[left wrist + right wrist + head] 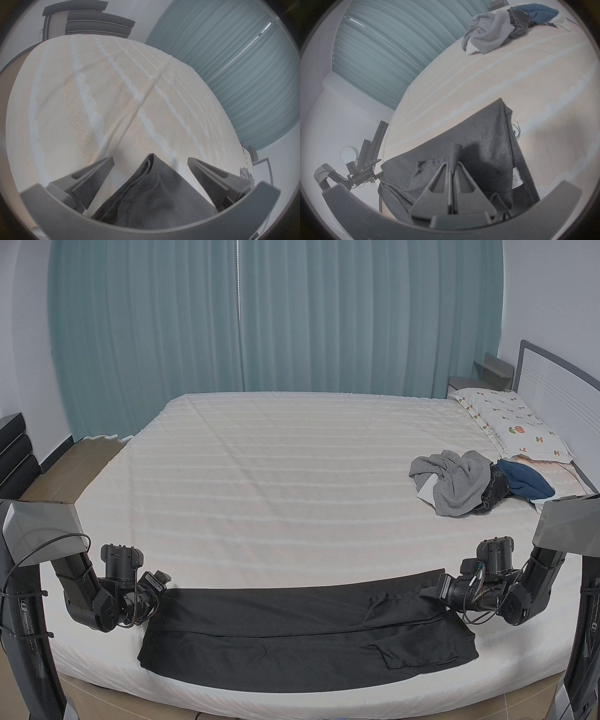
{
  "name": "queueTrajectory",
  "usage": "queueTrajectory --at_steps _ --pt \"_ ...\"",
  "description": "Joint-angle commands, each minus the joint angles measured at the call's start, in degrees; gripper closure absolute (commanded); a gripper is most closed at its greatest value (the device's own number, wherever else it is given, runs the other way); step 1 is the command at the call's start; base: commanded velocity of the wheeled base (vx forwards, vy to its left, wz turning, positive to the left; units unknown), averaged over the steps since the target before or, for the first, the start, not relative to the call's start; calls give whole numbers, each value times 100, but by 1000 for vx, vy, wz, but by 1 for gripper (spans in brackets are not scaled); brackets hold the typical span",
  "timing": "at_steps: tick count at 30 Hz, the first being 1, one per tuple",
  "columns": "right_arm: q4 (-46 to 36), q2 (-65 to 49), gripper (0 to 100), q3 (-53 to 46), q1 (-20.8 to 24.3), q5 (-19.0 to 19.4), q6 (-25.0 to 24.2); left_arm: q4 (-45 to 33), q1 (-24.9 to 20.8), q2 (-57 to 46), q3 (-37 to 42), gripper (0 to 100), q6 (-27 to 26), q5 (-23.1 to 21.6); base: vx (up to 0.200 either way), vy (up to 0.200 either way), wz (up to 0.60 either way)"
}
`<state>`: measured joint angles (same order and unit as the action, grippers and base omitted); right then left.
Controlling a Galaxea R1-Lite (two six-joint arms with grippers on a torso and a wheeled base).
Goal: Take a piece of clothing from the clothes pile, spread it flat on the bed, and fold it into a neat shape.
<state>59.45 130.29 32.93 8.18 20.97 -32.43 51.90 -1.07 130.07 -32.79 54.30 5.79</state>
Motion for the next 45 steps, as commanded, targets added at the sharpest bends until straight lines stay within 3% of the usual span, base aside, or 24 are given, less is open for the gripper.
queueTrajectory --at_steps 1,11,17,31,32,38,45 --pt "40 -364 100 -76 17 -5 26 5 -7 0 10 0 2 1 0 0 0" --pt "207 -382 100 -41 140 -49 624 5 -7 0 36 0 2 1 0 0 0" --pt "356 102 100 205 61 -471 817 5 -7 0 36 0 -7 10 0 0 0" --pt "761 831 100 487 78 -480 826 5 -7 9 36 0 -7 10 0 0 0" --pt "761 849 0 495 78 -488 826 5 -7 9 36 0 -7 10 0 0 0" --pt "769 708 0 662 26 -515 764 5 -7 9 36 0 -7 10 0 0 0" --pt "655 58 0 706 193 -796 747 5 -7 9 36 0 -16 10 0 0 0"
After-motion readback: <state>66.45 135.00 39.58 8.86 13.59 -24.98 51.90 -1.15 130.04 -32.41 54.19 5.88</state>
